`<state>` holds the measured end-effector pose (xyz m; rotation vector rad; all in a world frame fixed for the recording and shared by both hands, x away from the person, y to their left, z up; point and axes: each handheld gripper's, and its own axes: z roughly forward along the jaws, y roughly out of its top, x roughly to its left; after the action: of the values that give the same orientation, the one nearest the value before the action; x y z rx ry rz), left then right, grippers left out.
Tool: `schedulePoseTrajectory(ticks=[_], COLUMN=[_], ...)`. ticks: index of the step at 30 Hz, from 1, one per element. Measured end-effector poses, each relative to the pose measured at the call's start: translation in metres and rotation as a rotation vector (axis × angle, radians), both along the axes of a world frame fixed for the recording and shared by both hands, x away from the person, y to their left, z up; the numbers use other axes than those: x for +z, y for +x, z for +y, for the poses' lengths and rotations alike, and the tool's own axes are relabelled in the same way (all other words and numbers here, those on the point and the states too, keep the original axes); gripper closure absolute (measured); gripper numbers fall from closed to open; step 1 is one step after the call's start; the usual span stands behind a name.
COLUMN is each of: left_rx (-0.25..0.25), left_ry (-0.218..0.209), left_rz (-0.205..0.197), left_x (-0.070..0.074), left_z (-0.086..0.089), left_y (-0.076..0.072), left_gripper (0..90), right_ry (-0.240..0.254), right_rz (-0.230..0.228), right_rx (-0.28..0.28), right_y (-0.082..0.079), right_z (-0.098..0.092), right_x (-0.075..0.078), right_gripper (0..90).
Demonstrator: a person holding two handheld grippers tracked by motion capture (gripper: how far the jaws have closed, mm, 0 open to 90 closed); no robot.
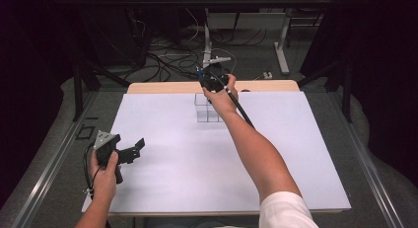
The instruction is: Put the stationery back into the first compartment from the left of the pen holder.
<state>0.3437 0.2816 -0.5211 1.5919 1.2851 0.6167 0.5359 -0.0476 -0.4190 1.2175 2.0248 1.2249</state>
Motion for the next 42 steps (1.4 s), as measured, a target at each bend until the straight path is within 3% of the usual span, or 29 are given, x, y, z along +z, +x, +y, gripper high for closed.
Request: schedulePoseTrajectory(ticks=[4,13,30,42], left_rx=[0.002,0.002,0.005,0.003], left_ry=[0.0,0.0,-0.009,-0.016], left_rz=[0.001,0.003,0.005,0.005], left_x=[0.0,0.0,0.0,0.0], left_z=[0.0,0.0,0.002,0.003], left_y=[0.0,0.0,-0.001,-0.001], left_gripper=[0.6,0.6,0.6,0.6], right_ry=[-0.01,-0.01,0.001,-0.009], right_rz=[-0.029,-0.038,-0.045,-0.025], right_rx=[0.011,0.007,-0.018,-0.013], right_y=[-0.002,0.002,0.017,0.024], right_z=[0.007,0.012,0.022,0.033], right_x=[0.0,0.0,-0.004,-0.014], right_gripper=[79.9,79.9,79.9,79.9])
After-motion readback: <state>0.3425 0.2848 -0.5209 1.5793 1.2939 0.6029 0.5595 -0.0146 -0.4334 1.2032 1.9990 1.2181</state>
